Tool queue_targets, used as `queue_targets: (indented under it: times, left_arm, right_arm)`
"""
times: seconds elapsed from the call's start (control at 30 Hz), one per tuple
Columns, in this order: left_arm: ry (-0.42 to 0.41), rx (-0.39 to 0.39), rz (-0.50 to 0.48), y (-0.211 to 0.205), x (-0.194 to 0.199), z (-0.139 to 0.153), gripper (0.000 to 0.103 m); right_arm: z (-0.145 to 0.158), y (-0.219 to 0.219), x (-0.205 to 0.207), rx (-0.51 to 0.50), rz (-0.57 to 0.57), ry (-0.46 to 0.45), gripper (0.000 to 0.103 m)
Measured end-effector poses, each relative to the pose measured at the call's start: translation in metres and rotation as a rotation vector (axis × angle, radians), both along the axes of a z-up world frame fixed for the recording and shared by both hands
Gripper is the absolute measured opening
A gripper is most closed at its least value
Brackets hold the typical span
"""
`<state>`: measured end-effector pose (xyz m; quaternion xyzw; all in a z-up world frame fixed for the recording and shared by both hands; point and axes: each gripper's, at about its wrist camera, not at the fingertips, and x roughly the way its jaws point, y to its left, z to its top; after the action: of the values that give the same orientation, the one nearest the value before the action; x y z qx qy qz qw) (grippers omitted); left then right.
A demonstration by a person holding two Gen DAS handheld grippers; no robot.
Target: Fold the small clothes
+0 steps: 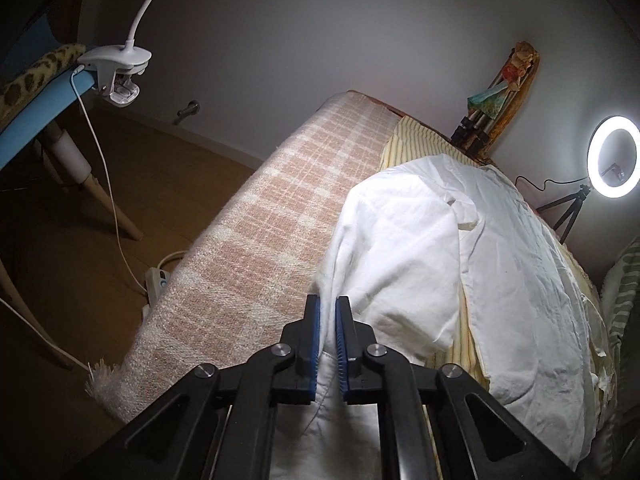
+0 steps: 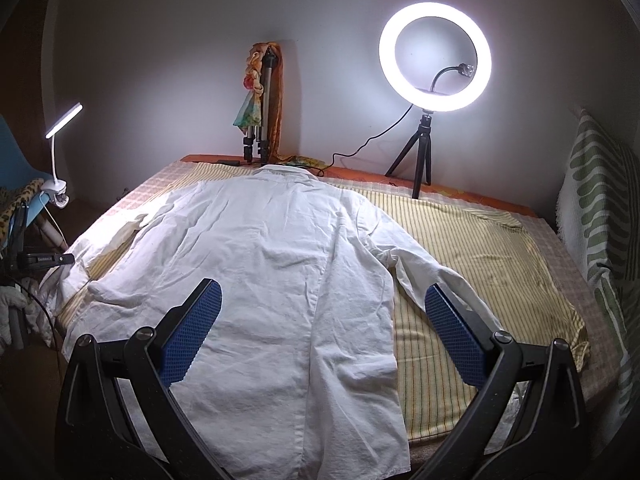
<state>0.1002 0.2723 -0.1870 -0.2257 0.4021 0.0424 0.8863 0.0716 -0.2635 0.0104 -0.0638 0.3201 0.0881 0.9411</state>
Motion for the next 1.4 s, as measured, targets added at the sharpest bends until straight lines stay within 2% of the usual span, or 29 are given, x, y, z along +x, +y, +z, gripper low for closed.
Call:
queue_targets:
  times: [0.27,0.43,0.53,0.67,0.73,0.77,0.83,0.93,1.0,1.1,1.2,1.27,1.4]
  left_arm:
    - [-0.118,0.013,-0.091,-0.041,-0.005,0.043,0.001]
    - [-0.190,0.043,-0.205,-0.089,-0.010,0.071,0.001]
    - [-0.194,0.078,-0.295,-0.127,-0.012,0.078,0.001]
    - [-0.161,0.155,-0.426,-0.175,-0.013,0.070,0.002]
    - [-0.116,0.175,-0.486,-0.192,-0.016,0.061,0.019]
    - [-0.105,0.179,-0.506,-0.197,-0.019,0.059,0.033]
    - [-0.105,0.179,-0.523,-0.199,-0.029,0.061,0.034]
    - [-0.115,0.161,-0.509,-0.188,-0.052,0.072,0.037]
    - [-0.134,0.167,-0.463,-0.172,-0.066,0.079,0.047]
    - [-0.134,0.161,-0.355,-0.137,-0.078,0.080,0.055]
    - [-0.083,0.117,-0.253,-0.102,-0.079,0.062,0.062]
    - [-0.053,0.080,-0.203,-0.084,-0.076,0.048,0.062]
    - [-0.007,0.107,-0.137,-0.067,-0.060,0.023,0.062]
  right_arm:
    - [-0.007,0.002,0.001,0.022,0.012,0.027,0.103]
    - [-0.010,0.003,-0.001,0.020,0.023,0.030,0.103]
    - [-0.013,0.002,0.000,0.029,0.028,0.041,0.103]
    - [-0.016,0.002,0.000,0.038,0.038,0.057,0.103]
    - [-0.017,0.004,-0.001,0.030,0.048,0.059,0.103]
    - [-0.018,0.005,-0.001,0.025,0.053,0.061,0.103]
    - [-0.019,0.007,-0.001,0.021,0.069,0.069,0.103]
    - [-0.021,0.010,0.003,0.054,0.097,0.095,0.103]
    - [-0.023,0.014,0.007,0.095,0.125,0.118,0.103]
    - [-0.029,0.026,0.014,0.152,0.166,0.160,0.103]
    - [-0.040,0.043,0.024,0.193,0.210,0.212,0.103]
    - [-0.049,0.056,0.029,0.210,0.231,0.246,0.102]
    - [-0.064,0.077,0.035,0.243,0.251,0.312,0.100]
